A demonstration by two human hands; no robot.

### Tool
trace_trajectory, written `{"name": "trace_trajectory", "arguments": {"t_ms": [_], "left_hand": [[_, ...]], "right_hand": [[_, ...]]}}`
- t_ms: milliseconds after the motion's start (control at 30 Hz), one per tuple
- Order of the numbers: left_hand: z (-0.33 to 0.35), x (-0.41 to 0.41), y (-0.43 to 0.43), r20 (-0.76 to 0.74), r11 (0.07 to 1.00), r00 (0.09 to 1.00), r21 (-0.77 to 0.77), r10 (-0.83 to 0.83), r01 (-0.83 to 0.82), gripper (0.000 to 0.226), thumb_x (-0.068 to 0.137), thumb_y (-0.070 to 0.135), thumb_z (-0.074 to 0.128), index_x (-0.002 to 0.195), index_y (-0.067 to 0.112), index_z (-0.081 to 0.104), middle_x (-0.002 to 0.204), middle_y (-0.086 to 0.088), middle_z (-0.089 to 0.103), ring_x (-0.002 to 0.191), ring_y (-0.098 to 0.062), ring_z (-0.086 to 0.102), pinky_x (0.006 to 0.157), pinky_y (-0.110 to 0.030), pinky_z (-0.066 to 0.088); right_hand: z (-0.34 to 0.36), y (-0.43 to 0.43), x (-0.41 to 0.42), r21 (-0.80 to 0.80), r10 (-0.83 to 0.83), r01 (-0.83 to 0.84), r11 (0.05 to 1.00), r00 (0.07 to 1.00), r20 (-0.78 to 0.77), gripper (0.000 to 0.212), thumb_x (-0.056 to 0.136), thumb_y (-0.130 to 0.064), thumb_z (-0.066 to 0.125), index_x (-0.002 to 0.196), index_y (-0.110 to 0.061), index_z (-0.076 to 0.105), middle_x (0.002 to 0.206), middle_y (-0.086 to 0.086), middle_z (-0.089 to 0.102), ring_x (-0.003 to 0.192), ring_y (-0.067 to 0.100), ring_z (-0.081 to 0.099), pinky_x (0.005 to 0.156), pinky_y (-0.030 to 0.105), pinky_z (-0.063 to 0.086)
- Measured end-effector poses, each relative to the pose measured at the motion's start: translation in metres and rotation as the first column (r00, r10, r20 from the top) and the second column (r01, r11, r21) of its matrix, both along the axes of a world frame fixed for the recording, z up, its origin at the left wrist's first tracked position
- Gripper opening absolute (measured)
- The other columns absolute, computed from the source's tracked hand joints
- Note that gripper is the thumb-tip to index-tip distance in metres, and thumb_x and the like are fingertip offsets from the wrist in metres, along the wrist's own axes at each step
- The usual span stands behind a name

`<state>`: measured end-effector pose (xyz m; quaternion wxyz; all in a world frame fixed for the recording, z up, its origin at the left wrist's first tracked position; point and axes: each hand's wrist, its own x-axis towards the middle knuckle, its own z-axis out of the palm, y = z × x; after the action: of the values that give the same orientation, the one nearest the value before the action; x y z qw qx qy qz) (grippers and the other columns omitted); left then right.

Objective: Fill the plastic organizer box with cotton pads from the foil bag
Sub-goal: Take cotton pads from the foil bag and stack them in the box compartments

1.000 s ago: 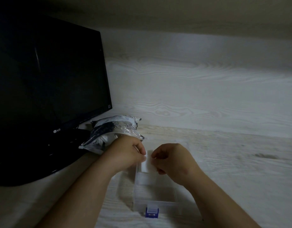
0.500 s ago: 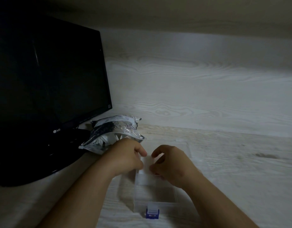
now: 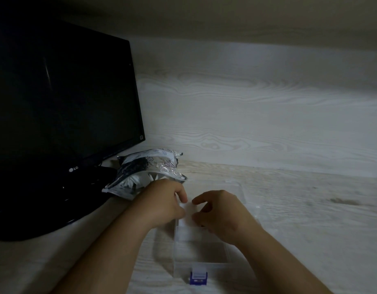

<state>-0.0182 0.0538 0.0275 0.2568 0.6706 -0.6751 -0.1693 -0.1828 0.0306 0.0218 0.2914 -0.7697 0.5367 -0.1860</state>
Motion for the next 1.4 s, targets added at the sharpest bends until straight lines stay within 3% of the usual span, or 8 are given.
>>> {"name": "trace_trajectory", "arguments": {"t_ms": [133, 233, 500, 700, 867, 967, 1233, 1400], "left_hand": [[-0.002, 0.0, -0.001, 0.051, 1.0, 0.999, -0.002, -0.007, 0.007, 0.012, 0.073, 0.019, 0.073, 0.078, 0.03, 0.07, 0.076, 0.011, 0.061, 0.063, 0.0, 0.058, 0.059, -0.016, 0.044], [-0.001, -0.002, 0.0, 0.155, 0.999, 0.988, 0.032, -0.026, 0.022, 0.014, 0.075, 0.029, 0.07, 0.088, 0.031, 0.073, 0.08, 0.014, 0.061, 0.075, 0.002, 0.059, 0.067, -0.017, 0.048], [-0.001, 0.001, 0.001, -0.035, 0.977, 0.996, 0.197, -0.078, 0.083, 0.026, 0.072, 0.026, 0.08, 0.096, 0.026, 0.069, 0.079, 0.004, 0.065, 0.066, -0.017, 0.071, 0.066, -0.036, 0.061], [-0.004, -0.004, -0.001, -0.081, 0.982, 0.995, 0.173, -0.061, 0.074, 0.023, 0.072, 0.018, 0.078, 0.09, 0.028, 0.068, 0.072, 0.006, 0.064, 0.064, -0.016, 0.07, 0.065, -0.035, 0.061], [-0.002, -0.003, 0.0, 0.056, 0.992, 0.997, 0.114, -0.062, 0.055, 0.026, 0.069, 0.031, 0.078, 0.094, 0.033, 0.07, 0.078, 0.015, 0.057, 0.071, -0.001, 0.058, 0.06, -0.019, 0.043], [-0.002, -0.001, 0.001, 0.062, 0.994, 0.996, 0.087, -0.068, 0.063, 0.03, 0.068, 0.036, 0.08, 0.096, 0.036, 0.071, 0.082, 0.017, 0.054, 0.078, 0.002, 0.057, 0.064, -0.019, 0.045], [0.006, 0.016, -0.006, -0.226, 0.993, 0.972, -0.081, 0.062, -0.083, 0.017, 0.08, 0.015, 0.071, 0.076, 0.032, 0.073, 0.059, 0.011, 0.061, 0.052, -0.001, 0.055, 0.048, -0.015, 0.04], [0.01, 0.027, -0.005, -0.039, 0.976, 0.978, -0.067, 0.205, -0.207, 0.026, 0.081, 0.008, 0.056, 0.077, 0.029, 0.071, 0.075, 0.008, 0.066, 0.058, -0.012, 0.061, 0.044, -0.02, 0.049]], "right_hand": [[-0.001, 0.0, 0.0, -0.024, -0.028, 0.029, 0.999, 0.999, 0.04, 0.033, 0.083, -0.017, 0.073, 0.111, -0.029, 0.062, 0.085, -0.002, 0.073, 0.072, 0.011, 0.07, 0.075, 0.032, 0.059], [-0.002, -0.001, 0.0, -0.011, -0.009, 0.008, 1.0, 1.0, -0.021, 0.027, 0.085, -0.021, 0.071, 0.111, -0.027, 0.067, 0.094, -0.003, 0.074, 0.074, 0.01, 0.07, 0.076, 0.028, 0.059], [0.005, -0.003, -0.008, 0.031, 0.044, -0.04, 0.999, 0.984, -0.17, 0.033, 0.084, -0.037, 0.07, 0.116, -0.034, 0.068, 0.109, -0.002, 0.067, 0.087, 0.01, 0.061, 0.081, 0.025, 0.051], [0.008, -0.004, -0.007, 0.032, 0.029, -0.022, 0.999, 0.978, -0.204, 0.033, 0.082, -0.038, 0.072, 0.115, -0.033, 0.07, 0.112, 0.001, 0.067, 0.084, 0.014, 0.063, 0.082, 0.027, 0.053], [0.006, -0.003, -0.007, -0.005, -0.008, 0.007, 1.0, 0.976, -0.219, 0.033, 0.081, -0.039, 0.072, 0.114, -0.035, 0.07, 0.114, -0.001, 0.068, 0.099, 0.013, 0.063, 0.084, 0.025, 0.051], [0.004, -0.003, -0.007, -0.042, -0.027, 0.019, 0.999, 0.979, -0.203, 0.031, 0.082, -0.041, 0.071, 0.113, -0.035, 0.07, 0.111, -0.003, 0.068, 0.096, 0.012, 0.063, 0.085, 0.026, 0.052], [0.008, 0.0, -0.014, -0.209, -0.049, 0.029, 0.977, 0.995, -0.091, 0.018, 0.09, -0.036, 0.059, 0.094, -0.028, 0.074, 0.093, -0.007, 0.072, 0.085, 0.01, 0.066, 0.082, 0.029, 0.054], [0.007, 0.001, -0.014, -0.209, -0.041, 0.024, 0.978, 0.996, -0.078, 0.018, 0.09, -0.032, 0.058, 0.089, -0.026, 0.075, 0.086, -0.006, 0.073, 0.081, 0.01, 0.067, 0.08, 0.031, 0.055]]}}
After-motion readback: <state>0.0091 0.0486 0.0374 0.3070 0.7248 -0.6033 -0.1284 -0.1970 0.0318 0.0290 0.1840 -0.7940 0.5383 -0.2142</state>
